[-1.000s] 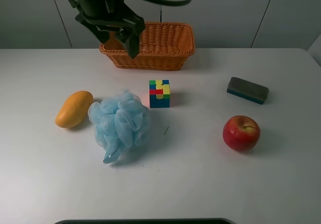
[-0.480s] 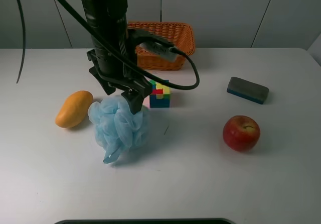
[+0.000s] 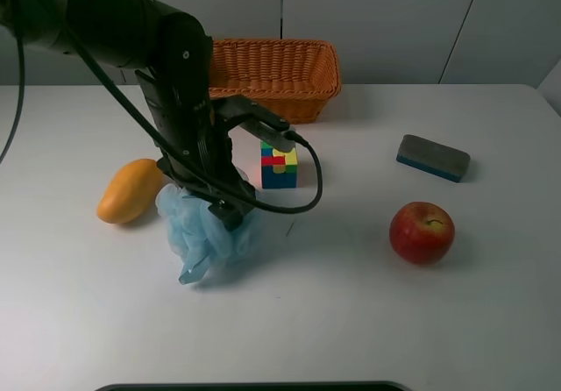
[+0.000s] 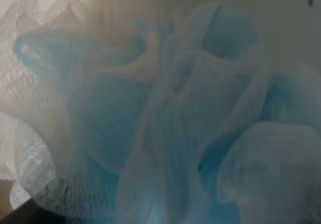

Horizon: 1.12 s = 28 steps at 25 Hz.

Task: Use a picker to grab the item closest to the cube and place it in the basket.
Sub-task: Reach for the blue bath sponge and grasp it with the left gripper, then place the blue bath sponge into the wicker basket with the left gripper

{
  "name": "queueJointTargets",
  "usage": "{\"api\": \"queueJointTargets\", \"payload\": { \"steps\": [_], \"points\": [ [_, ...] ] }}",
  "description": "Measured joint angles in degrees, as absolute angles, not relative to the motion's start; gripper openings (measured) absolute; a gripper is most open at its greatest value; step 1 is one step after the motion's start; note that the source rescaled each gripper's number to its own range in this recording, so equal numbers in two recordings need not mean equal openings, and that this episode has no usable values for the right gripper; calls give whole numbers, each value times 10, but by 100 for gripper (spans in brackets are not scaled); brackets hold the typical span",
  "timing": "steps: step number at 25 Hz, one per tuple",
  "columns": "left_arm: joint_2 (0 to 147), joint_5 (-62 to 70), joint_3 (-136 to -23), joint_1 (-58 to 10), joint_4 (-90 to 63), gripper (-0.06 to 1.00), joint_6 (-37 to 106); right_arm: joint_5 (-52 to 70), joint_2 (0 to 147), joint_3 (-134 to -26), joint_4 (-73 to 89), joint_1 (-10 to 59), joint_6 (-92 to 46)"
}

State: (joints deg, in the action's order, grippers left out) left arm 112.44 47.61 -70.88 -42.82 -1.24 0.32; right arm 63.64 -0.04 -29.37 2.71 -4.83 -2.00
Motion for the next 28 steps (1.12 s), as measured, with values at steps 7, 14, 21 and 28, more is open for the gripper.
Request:
{"api": "queueJointTargets", "payload": {
  "steps": [7,14,21,28],
  "points": [
    [1143,467,-706,-428,-7,27,4,636,0,-294,27,-48,-20],
    [1143,467,-706,-428,-7,25,0,636,0,-294,27,-48,-20],
    [1090,482,-705,-428,-7,7,0,636,0,-294,27,-48,-20],
    [955,537,-780,-428,32,3,-31,636,0,-294,27,-48,-20]
  ]
}}
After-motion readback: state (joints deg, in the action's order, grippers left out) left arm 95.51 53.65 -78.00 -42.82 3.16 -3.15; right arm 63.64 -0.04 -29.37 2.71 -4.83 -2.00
